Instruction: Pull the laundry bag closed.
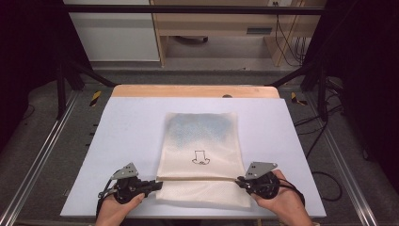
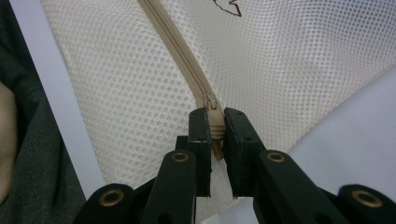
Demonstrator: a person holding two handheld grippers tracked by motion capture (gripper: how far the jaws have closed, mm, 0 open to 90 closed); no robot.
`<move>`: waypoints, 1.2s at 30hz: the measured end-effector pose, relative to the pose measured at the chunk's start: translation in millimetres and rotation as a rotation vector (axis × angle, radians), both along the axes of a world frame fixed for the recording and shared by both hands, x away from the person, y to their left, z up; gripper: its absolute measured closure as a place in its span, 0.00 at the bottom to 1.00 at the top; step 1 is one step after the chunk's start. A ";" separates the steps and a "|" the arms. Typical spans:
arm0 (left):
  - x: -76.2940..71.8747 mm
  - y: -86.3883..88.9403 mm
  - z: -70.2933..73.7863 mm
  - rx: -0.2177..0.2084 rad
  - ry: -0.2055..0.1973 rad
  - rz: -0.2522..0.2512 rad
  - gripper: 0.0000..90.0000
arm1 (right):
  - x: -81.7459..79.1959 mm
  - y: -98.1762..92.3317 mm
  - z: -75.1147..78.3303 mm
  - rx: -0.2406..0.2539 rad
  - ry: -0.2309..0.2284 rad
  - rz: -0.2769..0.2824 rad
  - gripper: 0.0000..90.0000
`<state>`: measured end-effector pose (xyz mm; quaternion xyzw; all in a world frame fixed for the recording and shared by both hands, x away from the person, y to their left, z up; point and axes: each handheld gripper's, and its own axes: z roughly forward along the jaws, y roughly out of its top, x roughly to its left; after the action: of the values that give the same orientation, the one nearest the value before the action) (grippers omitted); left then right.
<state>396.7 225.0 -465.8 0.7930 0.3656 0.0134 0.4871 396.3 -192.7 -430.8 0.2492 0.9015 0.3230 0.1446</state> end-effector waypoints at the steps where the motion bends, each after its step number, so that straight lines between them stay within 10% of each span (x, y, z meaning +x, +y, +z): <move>1: 0.0 0.0 0.0 0.001 -0.001 0.000 0.93 | 0.1 -0.2 -0.2 0.006 -0.001 0.000 0.91; 36: 0.0 0.2 1.3 -0.002 -0.012 0.001 0.93 | -1.2 -13.3 -1.6 0.004 0.001 -0.021 0.91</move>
<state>396.7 225.2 -464.5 0.7921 0.3633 0.0179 0.4902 395.1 -206.0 -432.4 0.2591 0.8983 0.3230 0.1471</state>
